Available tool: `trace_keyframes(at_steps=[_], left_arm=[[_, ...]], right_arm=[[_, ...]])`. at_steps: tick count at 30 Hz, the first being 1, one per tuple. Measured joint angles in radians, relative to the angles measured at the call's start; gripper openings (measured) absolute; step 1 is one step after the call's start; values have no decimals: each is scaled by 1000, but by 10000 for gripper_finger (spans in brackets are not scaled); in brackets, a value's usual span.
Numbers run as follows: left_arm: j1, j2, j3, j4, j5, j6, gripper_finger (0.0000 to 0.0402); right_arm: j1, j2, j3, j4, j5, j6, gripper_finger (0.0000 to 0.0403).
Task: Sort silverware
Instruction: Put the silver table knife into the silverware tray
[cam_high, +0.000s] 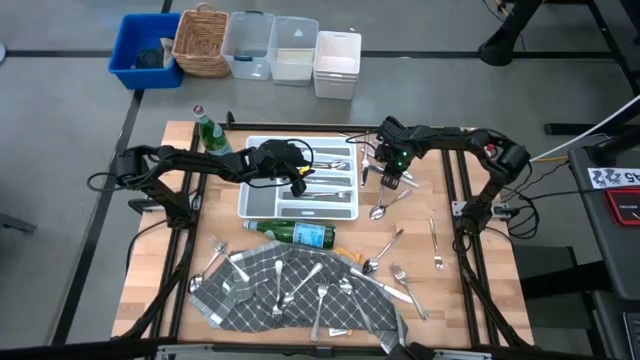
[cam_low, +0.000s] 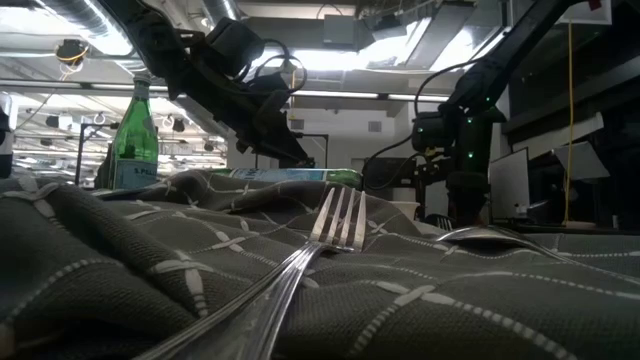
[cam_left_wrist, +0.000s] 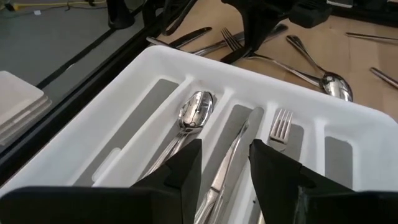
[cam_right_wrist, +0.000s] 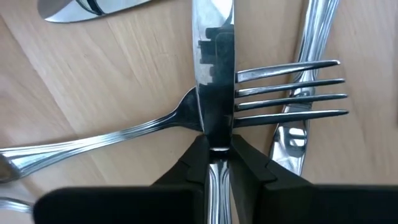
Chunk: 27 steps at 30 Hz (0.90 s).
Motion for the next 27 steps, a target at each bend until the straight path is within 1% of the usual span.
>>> trace_keyframes(at_steps=[4,8,15,18,27], left_arm=[[0,0,0,0,0,-1,123],[0,0,0,1,0,-2,123],[0,0,0,1,0,-4,123],[0,0,0,1,0,-4,123],[0,0,0,2,0,-26,123]], right_arm=[[0,-27,-2,-3,-9,41,38],[1,-53,-5,-11,-51,82,38],[3,-69,-6,-19,-206,149,38],[3,-70,-5,-14,-256,170,39],[1,-72,-3,-11,-329,210,39]])
